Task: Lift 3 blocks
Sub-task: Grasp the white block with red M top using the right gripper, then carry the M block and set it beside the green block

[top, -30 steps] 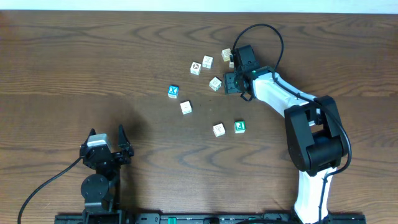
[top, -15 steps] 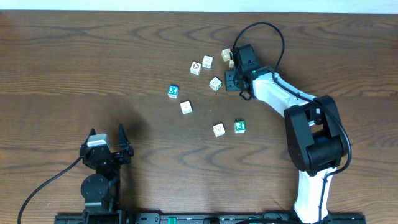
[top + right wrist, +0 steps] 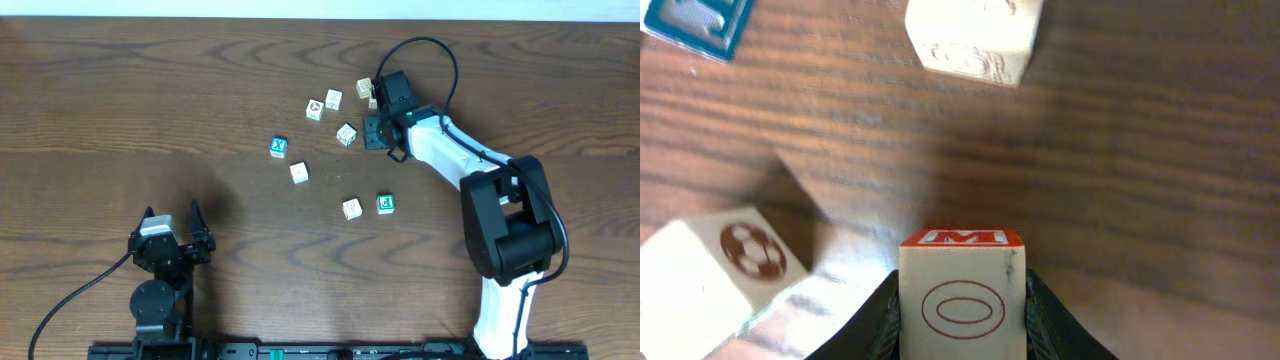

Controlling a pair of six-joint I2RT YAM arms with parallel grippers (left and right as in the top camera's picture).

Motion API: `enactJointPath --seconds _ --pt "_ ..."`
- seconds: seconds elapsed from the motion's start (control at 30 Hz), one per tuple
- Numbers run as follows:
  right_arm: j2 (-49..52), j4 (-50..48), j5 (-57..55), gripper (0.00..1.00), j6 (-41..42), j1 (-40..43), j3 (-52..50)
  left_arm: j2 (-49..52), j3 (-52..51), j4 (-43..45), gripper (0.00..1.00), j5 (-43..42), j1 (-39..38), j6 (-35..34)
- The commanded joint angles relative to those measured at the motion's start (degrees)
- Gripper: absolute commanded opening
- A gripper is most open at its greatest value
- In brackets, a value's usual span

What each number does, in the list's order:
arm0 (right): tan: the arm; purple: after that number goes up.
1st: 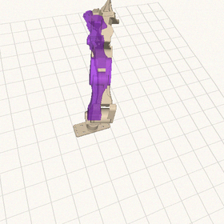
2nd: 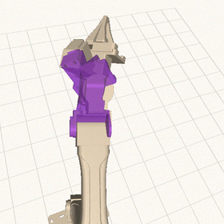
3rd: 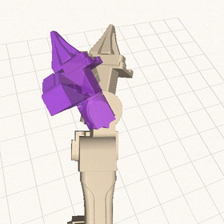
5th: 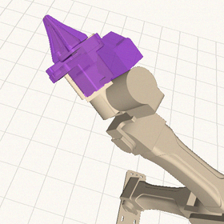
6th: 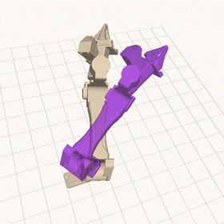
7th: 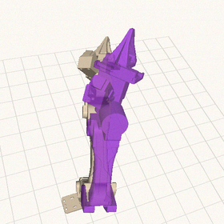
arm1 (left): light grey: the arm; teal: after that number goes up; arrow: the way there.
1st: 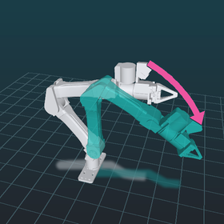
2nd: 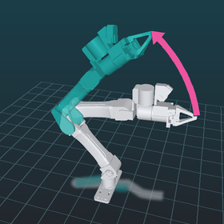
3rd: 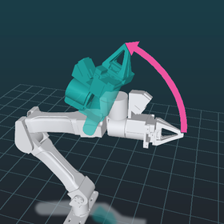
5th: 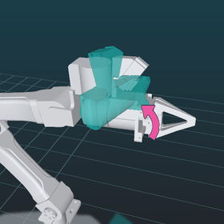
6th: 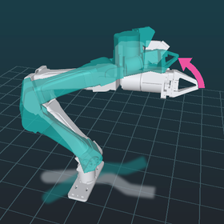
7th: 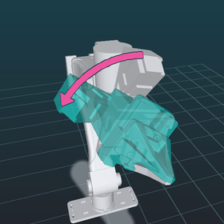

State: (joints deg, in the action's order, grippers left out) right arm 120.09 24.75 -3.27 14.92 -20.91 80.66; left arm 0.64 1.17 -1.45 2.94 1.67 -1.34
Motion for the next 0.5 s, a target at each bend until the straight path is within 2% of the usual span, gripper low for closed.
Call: enactJointPath --seconds 0.0,0.23,0.47 --pt "-5.44 1.92 -0.33 0.27 0.9 0.09 0.46 -0.02 -0.94 -2.58 0.75 0.52 0.2 -0.04" --pt "-14.05 12.48 -0.46 0.27 0.85 0.09 0.46 -0.02 -0.94 -2.58 0.75 0.52 0.2 -0.04" --pt "-16.79 27.15 -3.15 0.26 1.31 0.09 0.44 -0.02 -0.94 -2.58 0.75 0.52 0.2 -0.04"
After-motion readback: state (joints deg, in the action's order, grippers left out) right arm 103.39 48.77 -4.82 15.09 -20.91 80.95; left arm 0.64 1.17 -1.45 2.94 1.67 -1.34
